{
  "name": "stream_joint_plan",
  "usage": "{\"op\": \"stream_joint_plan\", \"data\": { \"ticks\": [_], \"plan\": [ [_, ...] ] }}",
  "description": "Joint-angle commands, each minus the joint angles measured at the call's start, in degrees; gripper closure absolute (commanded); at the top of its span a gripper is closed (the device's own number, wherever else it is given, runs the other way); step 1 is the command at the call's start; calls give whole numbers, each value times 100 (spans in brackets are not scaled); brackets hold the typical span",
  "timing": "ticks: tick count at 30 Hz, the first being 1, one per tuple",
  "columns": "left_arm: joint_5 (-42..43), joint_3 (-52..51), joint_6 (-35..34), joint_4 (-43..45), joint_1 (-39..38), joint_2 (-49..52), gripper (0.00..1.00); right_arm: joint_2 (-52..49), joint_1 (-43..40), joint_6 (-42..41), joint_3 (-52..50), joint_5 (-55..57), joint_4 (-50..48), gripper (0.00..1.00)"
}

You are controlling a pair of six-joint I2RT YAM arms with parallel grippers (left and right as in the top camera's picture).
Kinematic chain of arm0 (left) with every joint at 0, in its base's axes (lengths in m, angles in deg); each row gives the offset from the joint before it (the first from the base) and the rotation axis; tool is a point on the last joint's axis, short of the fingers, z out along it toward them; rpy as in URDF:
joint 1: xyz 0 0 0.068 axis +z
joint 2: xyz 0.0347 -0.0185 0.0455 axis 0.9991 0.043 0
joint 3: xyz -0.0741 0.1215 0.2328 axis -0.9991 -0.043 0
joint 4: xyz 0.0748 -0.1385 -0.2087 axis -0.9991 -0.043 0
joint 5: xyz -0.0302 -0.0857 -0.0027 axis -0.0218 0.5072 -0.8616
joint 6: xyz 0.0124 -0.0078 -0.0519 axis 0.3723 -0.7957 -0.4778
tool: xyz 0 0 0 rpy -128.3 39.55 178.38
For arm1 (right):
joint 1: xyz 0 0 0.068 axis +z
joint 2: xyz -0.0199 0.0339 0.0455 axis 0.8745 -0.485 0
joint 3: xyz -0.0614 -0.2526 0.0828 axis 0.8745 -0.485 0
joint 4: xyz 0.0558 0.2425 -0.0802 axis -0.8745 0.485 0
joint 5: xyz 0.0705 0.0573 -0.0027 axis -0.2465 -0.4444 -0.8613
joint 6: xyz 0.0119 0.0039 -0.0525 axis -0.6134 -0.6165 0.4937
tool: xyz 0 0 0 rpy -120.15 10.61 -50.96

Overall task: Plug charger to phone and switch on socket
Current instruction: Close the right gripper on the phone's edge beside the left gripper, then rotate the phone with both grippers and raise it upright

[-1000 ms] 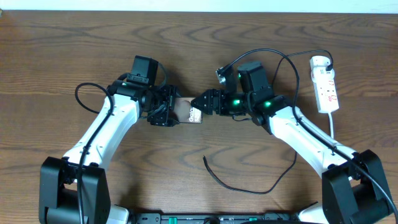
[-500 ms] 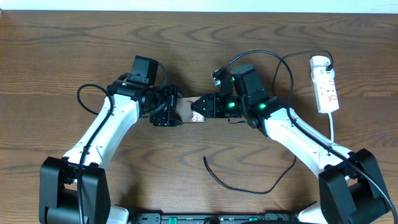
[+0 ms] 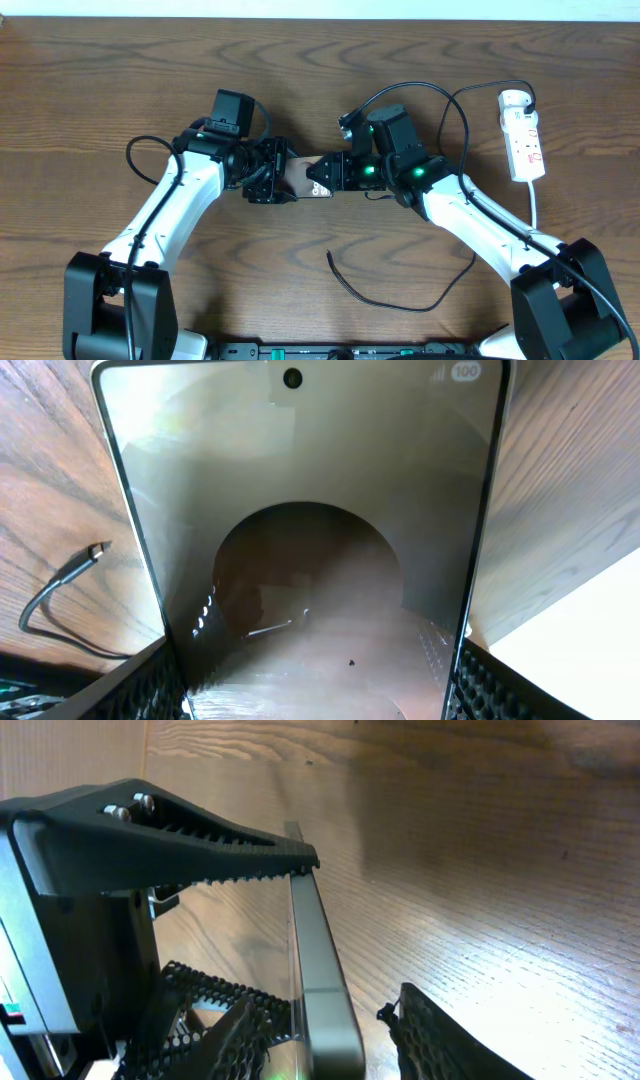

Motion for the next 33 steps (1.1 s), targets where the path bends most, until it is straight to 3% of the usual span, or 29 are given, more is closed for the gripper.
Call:
{"op": "stream_joint_plan", "data": {
  "ticks": [1, 13, 27, 30, 33],
  "plan": [
    [160, 229, -66, 22, -85, -131, 93, -52, 72, 63, 87, 74, 9, 60],
    [160, 229, -61, 22, -101, -131, 93, -52, 260, 59, 85, 264, 7, 64],
    [162, 229, -13, 22, -101, -131, 93, -55, 260, 59, 85, 264, 7, 77],
    [162, 229, -13, 22, -101, -131, 93, -55, 260, 0, 87, 282, 7, 83],
    [162, 229, -13, 22, -101, -131, 93, -55, 260, -28, 87, 284, 7, 96]
  ]
}}
